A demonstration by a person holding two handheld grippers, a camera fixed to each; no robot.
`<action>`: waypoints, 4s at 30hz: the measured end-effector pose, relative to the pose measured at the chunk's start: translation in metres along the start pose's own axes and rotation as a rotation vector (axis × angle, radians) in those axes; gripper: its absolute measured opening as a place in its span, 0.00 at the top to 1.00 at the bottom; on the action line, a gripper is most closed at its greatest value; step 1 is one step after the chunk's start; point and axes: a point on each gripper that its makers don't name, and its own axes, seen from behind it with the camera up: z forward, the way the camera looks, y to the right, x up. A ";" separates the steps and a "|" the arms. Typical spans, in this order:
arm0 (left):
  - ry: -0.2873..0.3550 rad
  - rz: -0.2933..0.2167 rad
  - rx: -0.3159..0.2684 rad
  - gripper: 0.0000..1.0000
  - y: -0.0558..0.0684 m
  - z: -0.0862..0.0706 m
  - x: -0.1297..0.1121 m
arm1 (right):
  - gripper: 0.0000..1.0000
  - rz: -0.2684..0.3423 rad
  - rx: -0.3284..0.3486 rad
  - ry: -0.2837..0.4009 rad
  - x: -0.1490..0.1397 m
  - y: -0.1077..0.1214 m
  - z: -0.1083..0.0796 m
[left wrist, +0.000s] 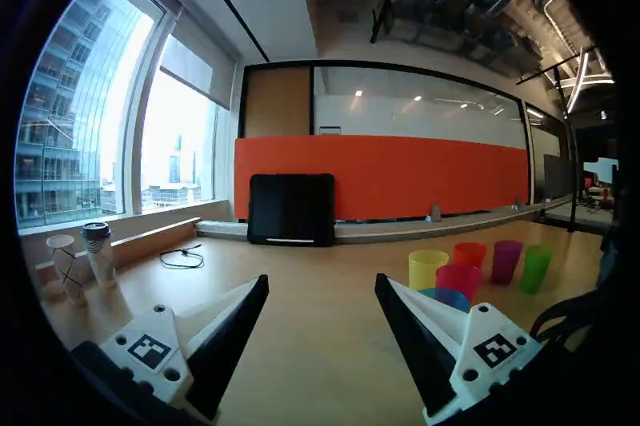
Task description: Pour water
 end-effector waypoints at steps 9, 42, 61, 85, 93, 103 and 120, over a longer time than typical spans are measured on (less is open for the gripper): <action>-0.007 0.003 -0.008 0.01 0.002 0.000 -0.001 | 0.00 -0.003 0.004 -0.005 -0.003 -0.003 0.000; -0.010 0.007 -0.014 0.01 0.004 -0.001 -0.001 | 0.00 -0.026 0.052 0.013 -0.022 0.001 0.006; -0.010 0.007 -0.014 0.01 0.004 -0.001 -0.001 | 0.00 0.000 0.093 -0.009 -0.065 -0.011 0.011; -0.010 0.007 -0.014 0.01 0.004 0.000 -0.001 | 0.00 0.043 0.087 -0.058 -0.097 -0.005 0.012; -0.010 0.007 -0.014 0.01 0.004 0.000 -0.001 | 0.00 0.026 0.086 -0.076 -0.103 -0.005 0.012; -0.009 0.007 -0.014 0.01 0.004 0.000 -0.001 | 0.00 0.023 0.085 -0.092 -0.106 -0.006 0.011; -0.010 0.007 -0.014 0.01 0.004 0.000 -0.001 | 0.00 0.023 0.089 -0.096 -0.107 -0.007 0.011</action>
